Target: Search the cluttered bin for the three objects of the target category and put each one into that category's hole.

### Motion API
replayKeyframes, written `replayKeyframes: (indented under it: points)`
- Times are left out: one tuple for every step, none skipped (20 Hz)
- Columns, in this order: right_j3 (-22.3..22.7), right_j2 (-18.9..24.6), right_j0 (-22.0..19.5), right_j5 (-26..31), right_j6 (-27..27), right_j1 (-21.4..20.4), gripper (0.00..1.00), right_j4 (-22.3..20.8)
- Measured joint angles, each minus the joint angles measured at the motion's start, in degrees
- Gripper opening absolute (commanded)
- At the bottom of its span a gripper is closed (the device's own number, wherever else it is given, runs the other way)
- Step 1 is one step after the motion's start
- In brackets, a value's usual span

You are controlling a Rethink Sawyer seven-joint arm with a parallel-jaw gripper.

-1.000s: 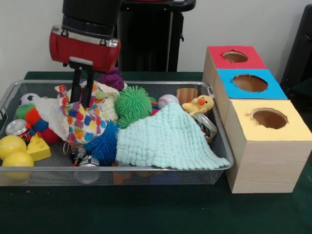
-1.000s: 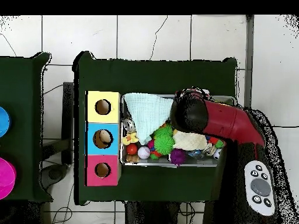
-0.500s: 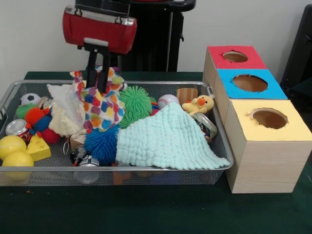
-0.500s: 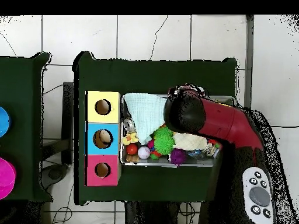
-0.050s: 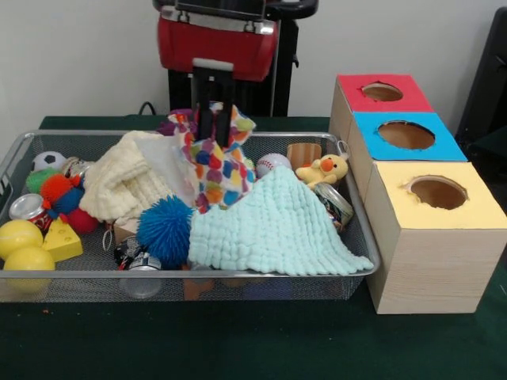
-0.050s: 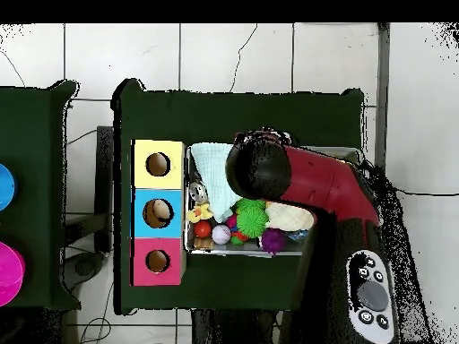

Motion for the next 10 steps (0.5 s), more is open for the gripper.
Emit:
replayKeyframes:
  points:
    - [-0.10,0.09,0.32,0.01,0.00,0.18,0.00,0.32]
    - [-0.21,0.10,0.56,0.01,0.00,0.36,0.00,0.57]
    - [-0.32,0.11,0.80,0.02,0.00,0.54,0.00,0.82]
    - [-0.55,0.12,1.37,0.02,0.00,0.93,0.00,1.35]
    - [-0.58,0.12,1.51,0.02,0.00,1.02,0.00,1.45]
    - [-0.66,0.11,2.00,0.02,0.00,1.28,0.00,1.83]
    - [-0.66,0.12,2.44,0.02,0.00,1.49,0.00,2.10]
    - [-0.65,0.11,3.05,0.03,0.00,1.72,0.00,2.36]
    - [-0.66,0.12,3.70,0.03,0.00,1.87,0.00,2.54]
    - [-0.65,0.12,4.26,0.03,0.00,1.94,0.00,2.68]
